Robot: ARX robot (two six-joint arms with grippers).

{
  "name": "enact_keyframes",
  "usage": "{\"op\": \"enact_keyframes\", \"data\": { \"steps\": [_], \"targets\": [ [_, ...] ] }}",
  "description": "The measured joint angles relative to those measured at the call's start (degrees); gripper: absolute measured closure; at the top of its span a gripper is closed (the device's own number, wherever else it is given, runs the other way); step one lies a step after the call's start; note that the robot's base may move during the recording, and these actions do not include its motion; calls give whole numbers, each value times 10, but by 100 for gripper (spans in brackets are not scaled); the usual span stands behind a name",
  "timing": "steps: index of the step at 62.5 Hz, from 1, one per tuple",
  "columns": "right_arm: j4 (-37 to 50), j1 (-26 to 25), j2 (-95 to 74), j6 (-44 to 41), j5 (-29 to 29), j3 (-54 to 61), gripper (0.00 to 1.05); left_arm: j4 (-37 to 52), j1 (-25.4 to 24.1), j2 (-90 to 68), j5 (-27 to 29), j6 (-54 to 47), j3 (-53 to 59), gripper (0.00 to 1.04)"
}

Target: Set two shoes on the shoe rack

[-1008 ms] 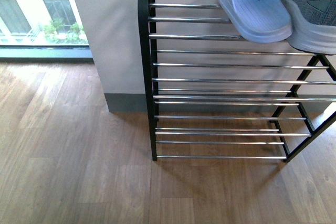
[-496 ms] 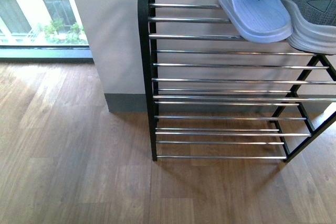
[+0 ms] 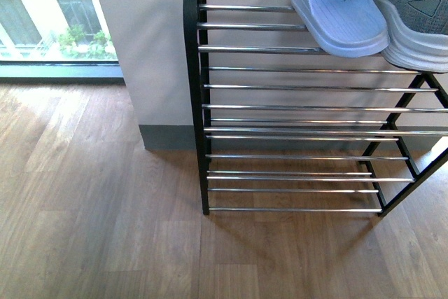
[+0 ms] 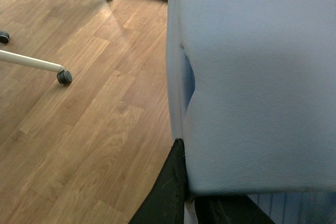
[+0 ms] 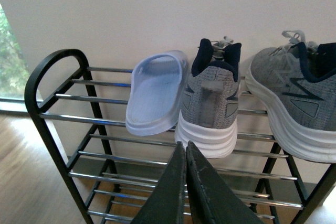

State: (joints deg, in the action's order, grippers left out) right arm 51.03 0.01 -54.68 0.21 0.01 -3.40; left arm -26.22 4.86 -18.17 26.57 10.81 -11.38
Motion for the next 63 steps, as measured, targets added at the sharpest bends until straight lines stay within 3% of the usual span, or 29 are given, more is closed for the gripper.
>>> {"op": "enact_keyframes", "data": {
  "steps": [63],
  "targets": [
    [-315, 0, 352, 0, 0, 23, 103, 0, 0, 0, 0, 0, 0, 103]
  ]
}}
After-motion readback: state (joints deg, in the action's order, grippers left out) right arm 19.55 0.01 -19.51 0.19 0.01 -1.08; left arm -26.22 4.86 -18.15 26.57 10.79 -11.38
